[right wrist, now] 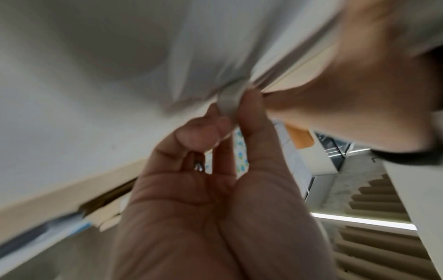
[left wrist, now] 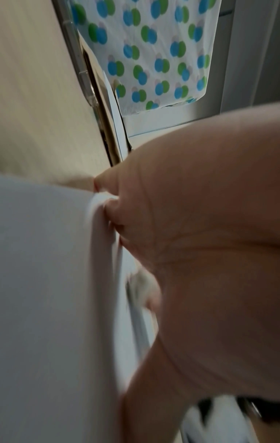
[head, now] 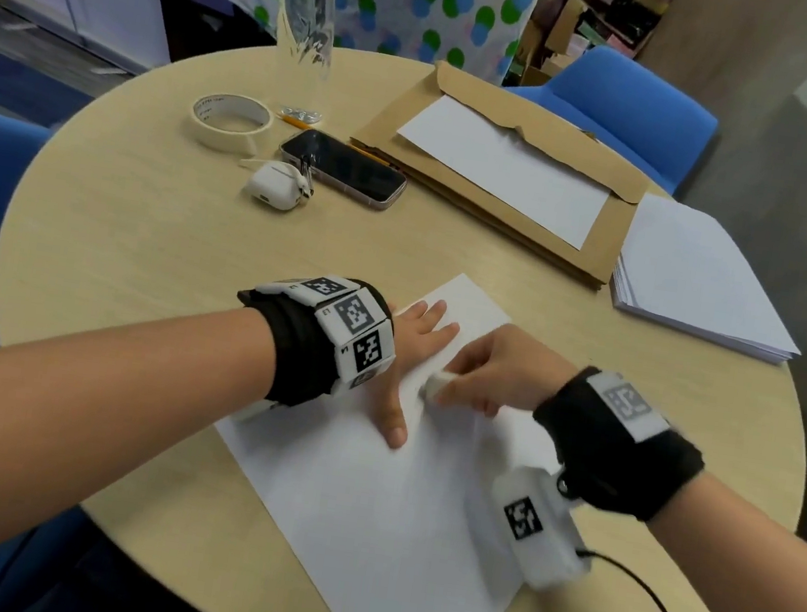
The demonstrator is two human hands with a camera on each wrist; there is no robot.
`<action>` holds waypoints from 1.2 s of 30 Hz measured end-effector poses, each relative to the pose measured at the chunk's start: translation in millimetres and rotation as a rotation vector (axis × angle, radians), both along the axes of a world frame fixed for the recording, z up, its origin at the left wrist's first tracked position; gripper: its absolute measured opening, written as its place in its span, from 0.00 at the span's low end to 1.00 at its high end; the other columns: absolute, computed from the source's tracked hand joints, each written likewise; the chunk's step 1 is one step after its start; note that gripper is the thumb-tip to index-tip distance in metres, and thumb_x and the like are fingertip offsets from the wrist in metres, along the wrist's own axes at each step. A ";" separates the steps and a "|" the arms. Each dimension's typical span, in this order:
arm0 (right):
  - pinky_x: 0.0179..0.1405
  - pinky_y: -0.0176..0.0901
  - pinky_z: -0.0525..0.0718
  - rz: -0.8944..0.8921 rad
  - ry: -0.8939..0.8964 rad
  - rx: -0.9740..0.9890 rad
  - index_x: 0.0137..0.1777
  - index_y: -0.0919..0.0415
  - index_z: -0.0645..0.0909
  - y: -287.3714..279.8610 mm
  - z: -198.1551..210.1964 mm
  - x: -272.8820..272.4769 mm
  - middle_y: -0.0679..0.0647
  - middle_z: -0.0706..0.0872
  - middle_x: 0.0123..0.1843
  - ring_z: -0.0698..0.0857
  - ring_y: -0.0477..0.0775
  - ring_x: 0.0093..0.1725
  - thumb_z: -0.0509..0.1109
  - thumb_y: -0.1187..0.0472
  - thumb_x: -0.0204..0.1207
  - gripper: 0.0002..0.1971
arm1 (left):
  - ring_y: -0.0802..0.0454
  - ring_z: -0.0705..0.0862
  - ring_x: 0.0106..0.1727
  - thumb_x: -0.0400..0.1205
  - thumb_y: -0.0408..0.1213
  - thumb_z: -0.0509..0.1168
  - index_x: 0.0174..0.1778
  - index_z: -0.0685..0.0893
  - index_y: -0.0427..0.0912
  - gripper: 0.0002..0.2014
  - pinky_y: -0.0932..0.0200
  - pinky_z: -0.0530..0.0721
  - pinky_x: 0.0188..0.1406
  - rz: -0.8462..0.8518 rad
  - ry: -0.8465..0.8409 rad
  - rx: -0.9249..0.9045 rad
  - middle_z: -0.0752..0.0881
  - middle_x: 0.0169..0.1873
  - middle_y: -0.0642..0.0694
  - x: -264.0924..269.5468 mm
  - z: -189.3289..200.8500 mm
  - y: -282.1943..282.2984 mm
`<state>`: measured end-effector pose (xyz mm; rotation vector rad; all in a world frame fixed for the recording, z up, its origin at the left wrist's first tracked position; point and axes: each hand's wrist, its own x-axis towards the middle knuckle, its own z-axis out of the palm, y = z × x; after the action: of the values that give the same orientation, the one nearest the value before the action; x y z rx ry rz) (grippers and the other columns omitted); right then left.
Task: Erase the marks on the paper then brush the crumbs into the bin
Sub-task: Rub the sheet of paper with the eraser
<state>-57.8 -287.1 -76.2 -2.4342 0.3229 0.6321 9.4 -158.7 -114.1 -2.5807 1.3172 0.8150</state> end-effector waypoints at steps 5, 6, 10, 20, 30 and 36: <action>0.22 0.30 0.75 -0.085 -0.167 -0.012 0.37 0.63 0.87 1.2 -5.1 3.6 0.52 0.81 0.26 0.76 0.43 0.21 0.77 0.61 0.65 0.06 | 0.44 0.33 0.82 0.62 0.60 0.77 0.80 0.30 0.43 0.69 0.43 0.42 0.81 0.001 -0.003 -0.007 0.31 0.81 0.41 1.1 -2.5 -0.3; 0.20 0.30 0.74 -0.032 -0.136 0.004 0.36 0.63 0.87 7.1 -7.6 -4.3 0.51 0.81 0.25 0.76 0.42 0.20 0.77 0.61 0.65 0.05 | 0.44 0.33 0.82 0.62 0.60 0.77 0.80 0.30 0.43 0.69 0.42 0.42 0.81 0.001 0.000 -0.007 0.30 0.81 0.41 1.5 -2.7 -0.4; 0.28 0.35 0.76 0.069 0.036 0.021 0.30 0.55 0.85 14.5 -3.6 -11.1 0.50 0.82 0.24 0.77 0.45 0.24 0.78 0.59 0.64 0.05 | 0.44 0.32 0.82 0.62 0.60 0.77 0.80 0.29 0.43 0.69 0.42 0.41 0.81 -0.004 0.012 0.000 0.29 0.80 0.41 2.4 -3.5 -0.4; 0.22 0.33 0.74 -0.008 -0.052 0.053 0.30 0.56 0.84 11.4 -10.0 -18.0 0.50 0.81 0.22 0.75 0.42 0.19 0.79 0.59 0.63 0.06 | 0.43 0.32 0.82 0.62 0.61 0.76 0.80 0.29 0.43 0.69 0.42 0.40 0.81 -0.007 -0.001 0.013 0.29 0.80 0.41 3.4 -4.9 -1.2; 0.23 0.34 0.74 -0.057 -0.129 -0.004 0.34 0.66 0.85 8.7 -9.9 -18.2 0.50 0.79 0.23 0.76 0.43 0.21 0.77 0.61 0.65 0.07 | 0.42 0.31 0.82 0.62 0.64 0.75 0.79 0.27 0.44 0.70 0.40 0.41 0.80 -0.015 -0.027 0.060 0.28 0.79 0.40 5.2 -6.8 -5.3; 0.26 0.34 0.72 -0.130 -0.023 -0.037 0.30 0.57 0.85 -5.4 6.0 -0.9 0.51 0.79 0.21 0.75 0.46 0.22 0.79 0.58 0.63 0.07 | 0.41 0.33 0.82 0.62 0.64 0.74 0.79 0.27 0.43 0.69 0.39 0.43 0.80 -0.038 -0.087 0.095 0.29 0.80 0.38 3.3 -5.6 -8.8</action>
<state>-58.7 -292.5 -70.2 -2.4302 0.4822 0.5452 12.7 -167.5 -119.7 -2.4807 1.2672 0.7320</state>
